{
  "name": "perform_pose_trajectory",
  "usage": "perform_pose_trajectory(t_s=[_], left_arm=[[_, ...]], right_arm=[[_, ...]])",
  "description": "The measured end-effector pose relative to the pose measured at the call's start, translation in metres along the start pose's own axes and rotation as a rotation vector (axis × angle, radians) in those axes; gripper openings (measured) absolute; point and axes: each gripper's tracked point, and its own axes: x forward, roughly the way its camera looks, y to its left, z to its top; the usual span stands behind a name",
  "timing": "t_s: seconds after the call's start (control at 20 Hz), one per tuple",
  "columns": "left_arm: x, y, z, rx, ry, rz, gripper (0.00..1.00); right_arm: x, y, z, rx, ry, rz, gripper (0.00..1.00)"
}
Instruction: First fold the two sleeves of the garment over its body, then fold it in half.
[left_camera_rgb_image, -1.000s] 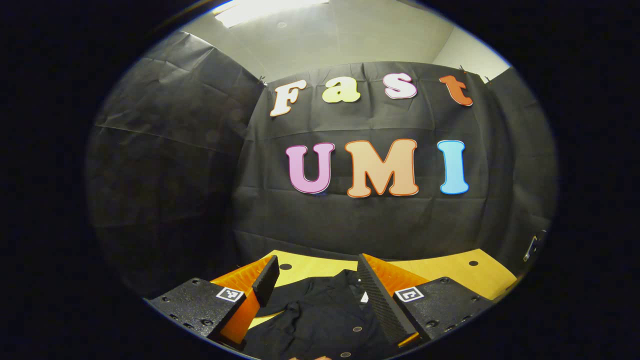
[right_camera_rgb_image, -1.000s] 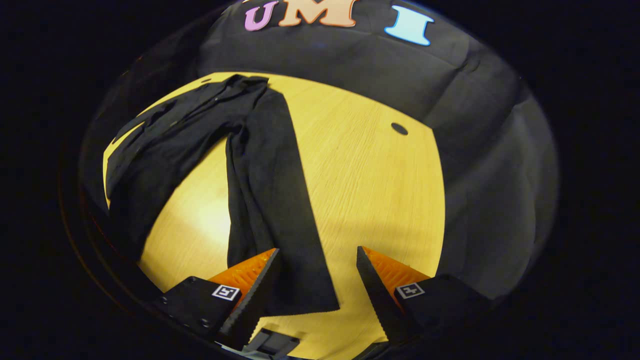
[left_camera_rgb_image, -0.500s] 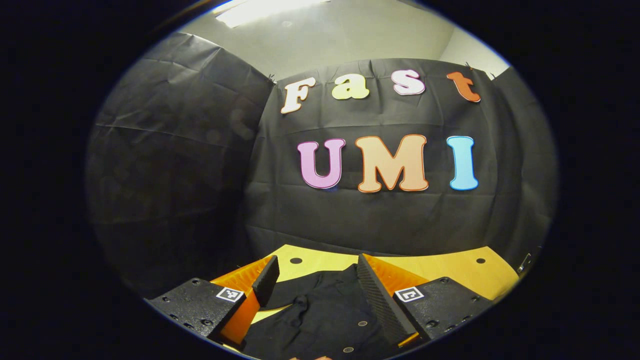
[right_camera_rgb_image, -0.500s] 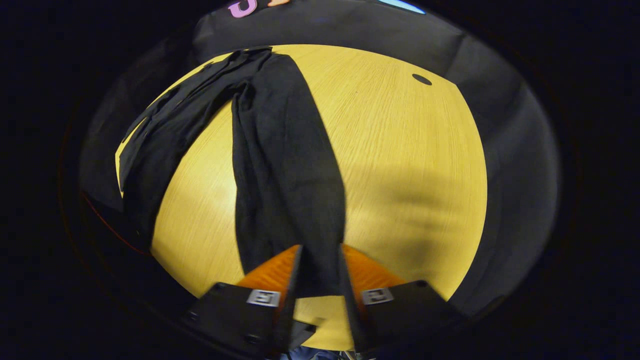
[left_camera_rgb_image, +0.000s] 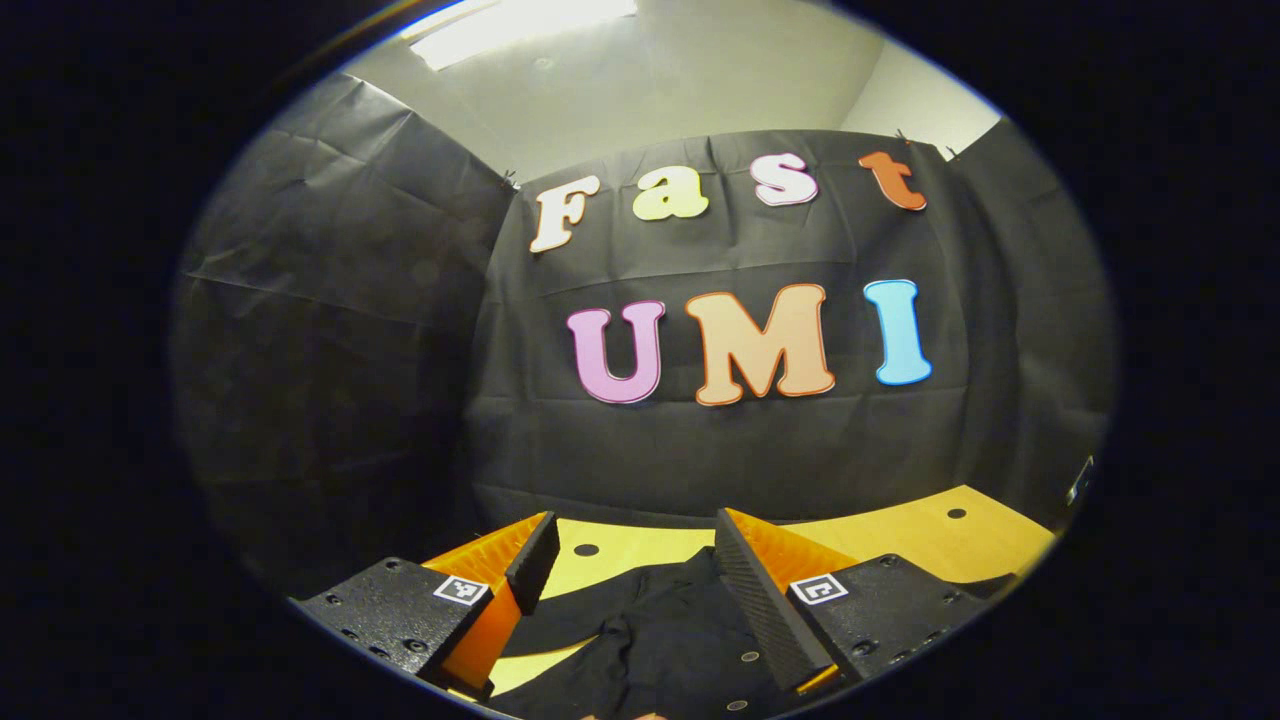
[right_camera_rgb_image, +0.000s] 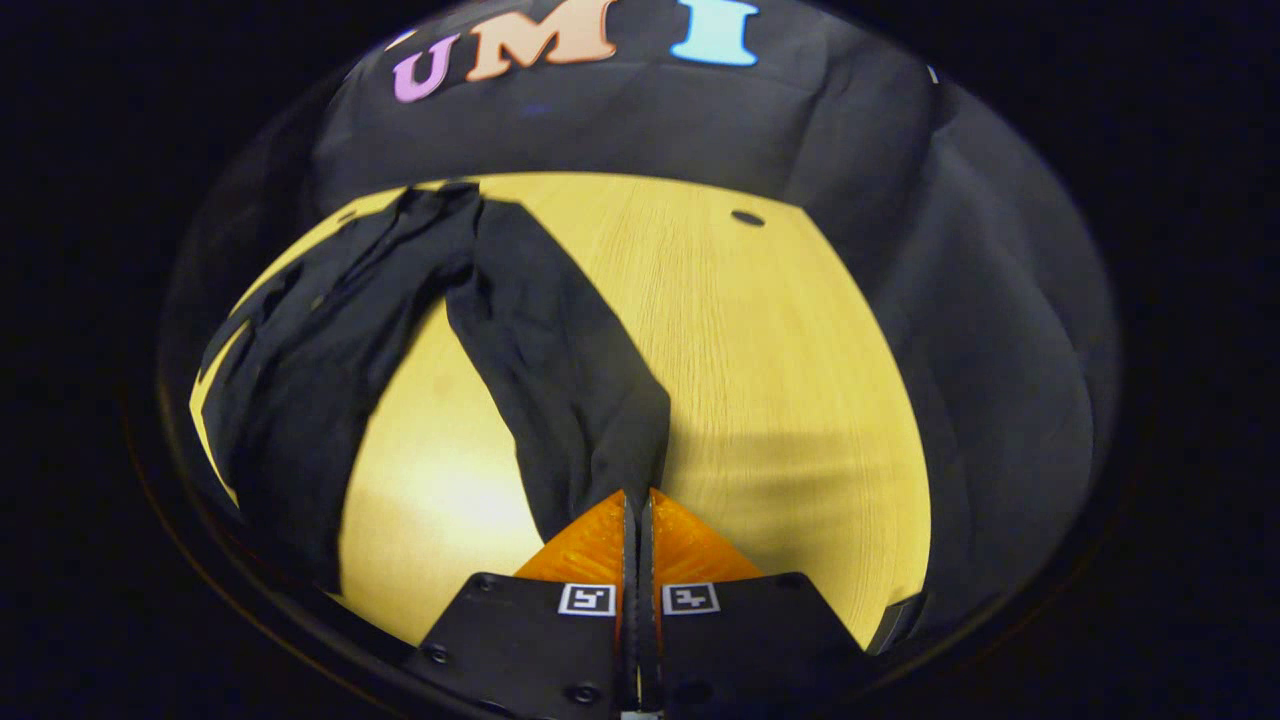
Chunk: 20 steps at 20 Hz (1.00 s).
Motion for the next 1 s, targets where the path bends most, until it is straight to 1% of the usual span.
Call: perform_pose_trajectory(t_s=[0.15, 0.25, 0.35, 0.4, 0.45, 0.55, 0.6, 0.7, 1.0], left_arm=[[0.001, 0.012, 0.003, 0.010, -0.015, -0.033, 0.96], [-0.001, 0.021, 0.003, 0.006, -0.021, -0.052, 0.94], [-0.004, 0.036, -0.003, 0.006, -0.013, -0.055, 0.94], [-0.004, 0.045, -0.007, 0.006, -0.009, -0.050, 0.96], [-0.004, 0.054, -0.009, 0.006, -0.005, -0.044, 0.94], [-0.006, 0.073, -0.013, 0.012, 0.002, -0.030, 0.94], [-0.007, 0.082, -0.016, 0.017, 0.004, -0.022, 0.96], [-0.007, 0.100, -0.017, 0.019, 0.005, -0.006, 0.96], [-0.005, 0.148, -0.031, 0.025, 0.027, 0.024, 0.96]], right_arm=[[-0.028, -0.005, 0.030, 0.073, -0.108, -0.008, 0.03], [-0.038, -0.007, 0.042, 0.094, -0.177, -0.014, 0.03], [-0.046, -0.005, 0.052, 0.124, -0.255, 0.000, 0.03], [-0.051, -0.002, 0.056, 0.134, -0.286, 0.012, 0.02], [-0.047, -0.002, 0.051, 0.142, -0.315, 0.026, 0.02], [-0.049, -0.004, 0.051, 0.143, -0.362, 0.064, 0.03], [-0.049, -0.005, 0.051, 0.137, -0.383, 0.080, 0.03], [-0.048, -0.003, 0.052, 0.120, -0.409, 0.109, 0.02], [-0.051, 0.000, 0.054, 0.069, -0.437, 0.171, 0.03]])
